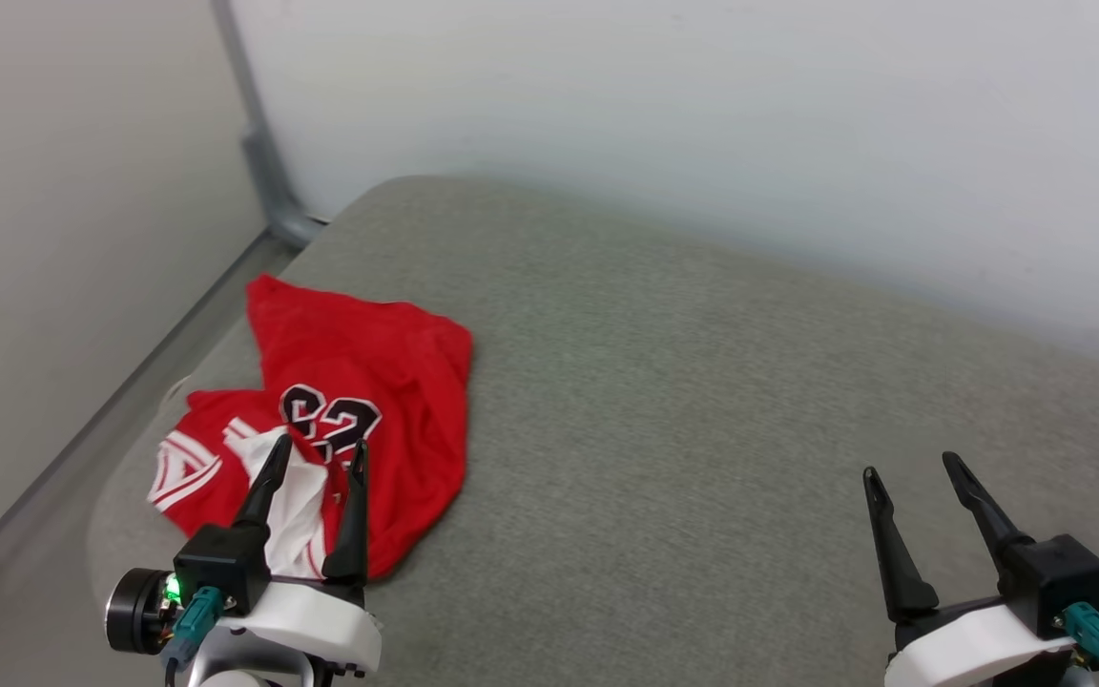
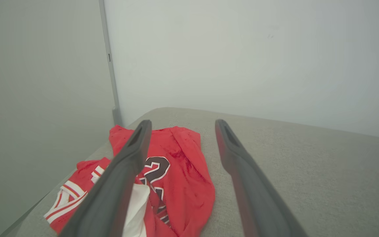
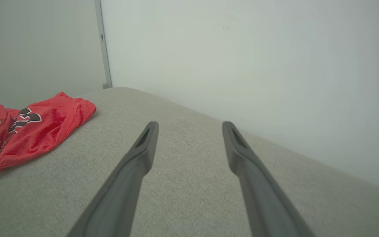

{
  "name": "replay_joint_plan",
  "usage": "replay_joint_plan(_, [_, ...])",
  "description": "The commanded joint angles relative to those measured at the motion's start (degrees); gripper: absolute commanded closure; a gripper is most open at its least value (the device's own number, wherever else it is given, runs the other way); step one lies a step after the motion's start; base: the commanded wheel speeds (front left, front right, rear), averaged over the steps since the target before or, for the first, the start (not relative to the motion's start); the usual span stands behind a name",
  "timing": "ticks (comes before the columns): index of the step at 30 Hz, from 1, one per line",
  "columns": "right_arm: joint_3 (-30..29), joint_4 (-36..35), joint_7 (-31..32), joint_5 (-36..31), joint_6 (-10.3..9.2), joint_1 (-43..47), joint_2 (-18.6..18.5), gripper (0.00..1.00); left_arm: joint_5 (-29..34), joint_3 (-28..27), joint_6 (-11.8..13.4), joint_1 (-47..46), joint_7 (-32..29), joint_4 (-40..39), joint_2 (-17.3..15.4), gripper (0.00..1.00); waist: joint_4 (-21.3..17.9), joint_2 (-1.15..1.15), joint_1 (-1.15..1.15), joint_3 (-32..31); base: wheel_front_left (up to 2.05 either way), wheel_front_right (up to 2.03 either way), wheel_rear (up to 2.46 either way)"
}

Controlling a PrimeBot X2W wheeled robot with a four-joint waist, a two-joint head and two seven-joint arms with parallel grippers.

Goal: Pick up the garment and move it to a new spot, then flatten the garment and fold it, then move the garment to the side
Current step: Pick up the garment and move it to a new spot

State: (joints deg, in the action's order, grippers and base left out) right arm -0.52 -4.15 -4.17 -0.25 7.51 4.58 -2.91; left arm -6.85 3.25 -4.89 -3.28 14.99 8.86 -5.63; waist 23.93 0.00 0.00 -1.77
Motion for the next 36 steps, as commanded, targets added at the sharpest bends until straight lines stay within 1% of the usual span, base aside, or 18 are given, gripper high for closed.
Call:
replay_joint_plan(1, [0.0, 0.0, -0.1, -0.2, -0.04, -0.8, 0.0, 0.0, -0.2, -0.1, -0.2, -0.7, 0.3, 0.1, -0.2, 0.0, 2.6, 0.0, 0.0, 0.0, 0.0, 0.0, 0.0])
replay_joint_plan(4, [0.2, 0.0, -0.3, 0.1, -0.04, -1.1, 0.0, 0.0, -0.3, -0.8, -0.3, -0.6, 0.3, 0.3, -0.2, 0.0, 4.8, 0.0, 0.0, 0.1, 0.0, 0.0, 0.0])
replay_joint_plan(8, [1.6, 0.4, 0.0, -0.4, -0.05, -2.4, 0.0, 0.0, -0.4, -2.4, 0.1, 0.2, 0.2, -0.6, -0.1, 0.0, 5.6, 0.0, 0.0, 1.2, 0.0, 0.0, 0.0])
replay_joint_plan(18, [2.9, 2.1, -0.4, -0.8, -0.04, -4.9, 0.0, 0.0, -0.1, -4.9, -0.2, 0.1, 0.2, -1.0, 0.3, 0.0, 6.3, 0.0, 0.0, 2.4, 0.0, 0.0, 0.0])
replay_joint_plan(21, [2.6, 2.4, -0.4, -0.5, -0.04, -4.6, 0.0, 0.0, -0.2, -5.2, -0.4, -1.3, 0.2, 0.1, 0.2, 0.0, 6.3, 0.0, 0.0, 2.4, 0.0, 0.0, 0.0])
replay_joint_plan(24, [2.1, 2.5, -0.1, -0.3, -0.04, -3.8, 0.0, 0.0, -0.7, -4.9, -0.8, -3.2, 0.2, 2.9, -0.4, 0.0, 6.2, 0.0, 0.0, 2.4, 0.0, 0.0, 0.0])
replay_joint_plan(27, [1.6, 1.8, 0.3, -0.8, -0.04, -3.4, 0.0, 0.0, -2.1, -4.2, -1.6, -7.8, -2.7, 6.2, -1.9, 0.0, 6.1, 0.0, 0.0, 2.9, 0.0, 0.0, 0.0])
replay_joint_plan(30, [1.2, 0.7, 1.1, -1.4, -0.04, -3.3, 0.0, 0.0, -4.7, -3.2, -2.2, -12.9, -7.2, 9.6, -3.9, 0.0, 5.3, 0.0, 0.0, 4.1, 0.0, 0.0, 0.0])
replay_joint_plan(35, [1.6, -1.0, 2.6, -3.0, -0.04, -4.7, 0.0, 0.0, -9.6, -1.0, -2.6, -21.6, -15.9, 14.8, -8.3, 0.0, 2.0, 0.0, 0.0, 7.4, 0.0, 0.0, 0.0])
replay_joint_plan(36, [1.8, -1.3, 2.9, -3.2, -0.04, -4.9, 0.0, 0.0, -10.8, -0.2, -2.6, -22.9, -17.6, 15.5, -9.7, 0.0, 1.1, 0.0, 0.0, 8.2, 0.0, 0.0, 0.0])
